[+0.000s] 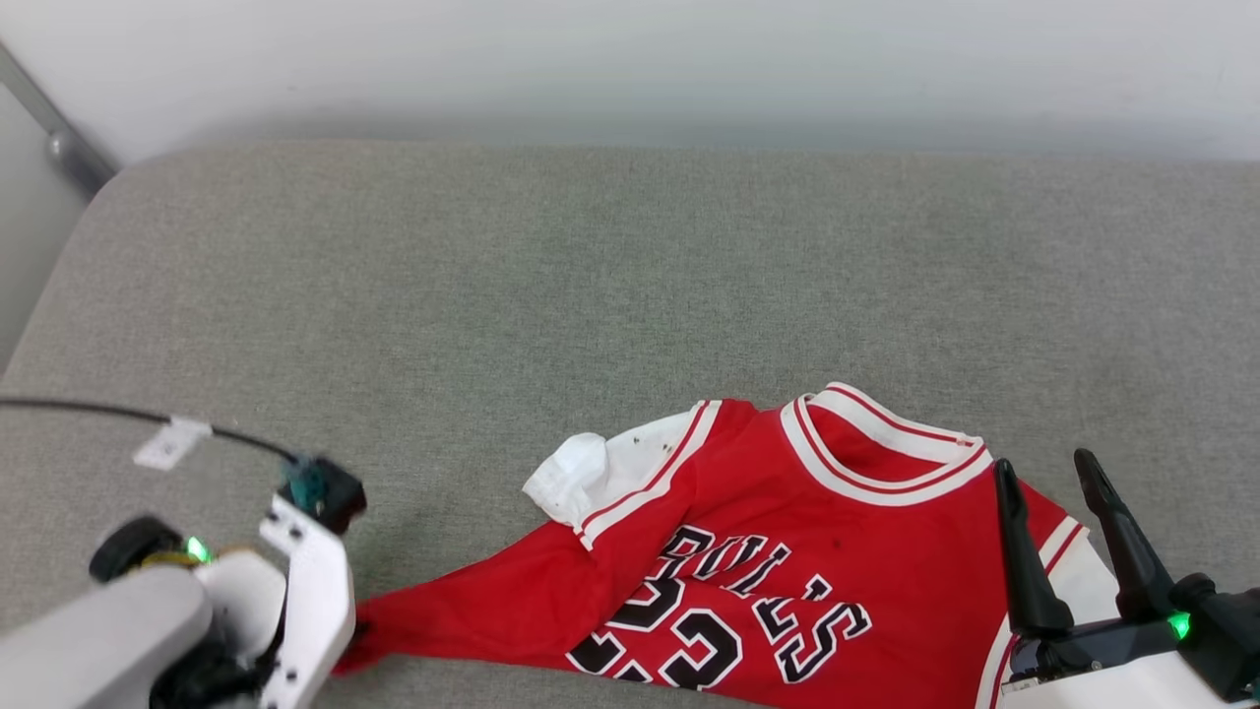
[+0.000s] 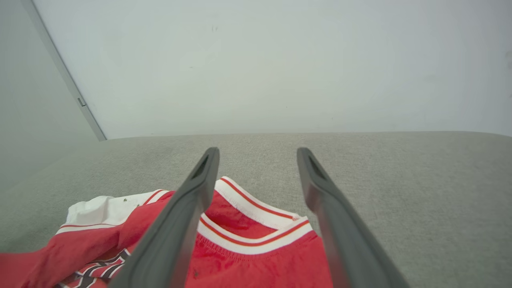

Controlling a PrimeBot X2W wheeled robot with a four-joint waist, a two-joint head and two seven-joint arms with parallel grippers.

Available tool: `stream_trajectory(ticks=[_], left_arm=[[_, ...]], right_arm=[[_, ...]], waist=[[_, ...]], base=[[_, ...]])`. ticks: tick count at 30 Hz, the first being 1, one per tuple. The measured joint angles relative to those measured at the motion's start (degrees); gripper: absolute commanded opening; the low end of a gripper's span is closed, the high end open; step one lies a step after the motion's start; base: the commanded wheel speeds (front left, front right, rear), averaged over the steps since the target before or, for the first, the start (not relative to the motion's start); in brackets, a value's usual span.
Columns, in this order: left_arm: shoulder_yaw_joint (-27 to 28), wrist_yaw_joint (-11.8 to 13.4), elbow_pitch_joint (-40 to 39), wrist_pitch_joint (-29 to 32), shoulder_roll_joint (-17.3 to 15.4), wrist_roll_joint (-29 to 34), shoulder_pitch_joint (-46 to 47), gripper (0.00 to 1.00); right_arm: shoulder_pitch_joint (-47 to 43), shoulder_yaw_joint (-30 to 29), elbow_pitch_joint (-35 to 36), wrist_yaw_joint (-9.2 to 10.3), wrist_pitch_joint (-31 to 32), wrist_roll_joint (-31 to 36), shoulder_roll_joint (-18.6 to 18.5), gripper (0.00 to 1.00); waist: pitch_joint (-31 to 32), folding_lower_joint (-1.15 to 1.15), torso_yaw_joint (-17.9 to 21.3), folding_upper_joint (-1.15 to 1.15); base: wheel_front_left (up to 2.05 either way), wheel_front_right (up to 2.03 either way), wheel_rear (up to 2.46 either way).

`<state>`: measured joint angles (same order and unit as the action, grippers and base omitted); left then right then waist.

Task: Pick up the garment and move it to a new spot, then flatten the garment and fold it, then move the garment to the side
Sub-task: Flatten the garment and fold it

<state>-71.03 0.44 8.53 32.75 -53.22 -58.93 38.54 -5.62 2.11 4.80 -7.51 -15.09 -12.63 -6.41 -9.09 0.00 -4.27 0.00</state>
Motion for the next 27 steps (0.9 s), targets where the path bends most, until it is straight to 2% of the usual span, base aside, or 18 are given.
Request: stream_trajectory(ticks=[7, 11, 17, 20, 27], left_arm=[[5.2, 0.3, -7.2, 1.0, -2.3, 0.2, 8.6, 1.00], [7.1, 0.1, -8.2, 3.4, -1.6, 2.1, 15.1, 1.00], [7.5, -2.7, -4.7, 8.4, 5.1, 4.2, 24.4, 1.00], [5.6, -4.3, -3.0, 11.3, 9.1, 5.8, 27.5, 1.00], [-0.3, -7.1, -0.3, 18.4, 15.5, 8.5, 30.4, 1.00]], right_arm=[[-0.4, -0.5, 0.1, 0.00, 0.0, 0.0, 0.4, 1.00], [-0.5, -0.4, 0.1, 0.00, 0.0, 0.0, 0.7, 1.00], [0.4, 0.2, 0.4, 0.00, 0.0, 0.2, 1.0, 1.00], [1.1, 0.4, 0.5, 0.00, 0.0, 0.3, 1.1, 1.00], [3.3, 0.5, 0.4, 0.00, 0.0, 0.3, 1.4, 1.00]], waist=[[2.0, 0.00, 0.7, 0.00], [2.1, 0.00, 1.6, 0.00], [0.5, 0.00, 3.2, 0.00], [-0.7, 0.00, 4.2, 0.00], [-3.8, 0.00, 7.0, 0.00]], base=[[0.00, 0.00, 0.00], [0.00, 0.00, 0.00], [0.00, 0.00, 0.00], [0.00, 0.00, 0.00], [0.00, 0.00, 0.00]])
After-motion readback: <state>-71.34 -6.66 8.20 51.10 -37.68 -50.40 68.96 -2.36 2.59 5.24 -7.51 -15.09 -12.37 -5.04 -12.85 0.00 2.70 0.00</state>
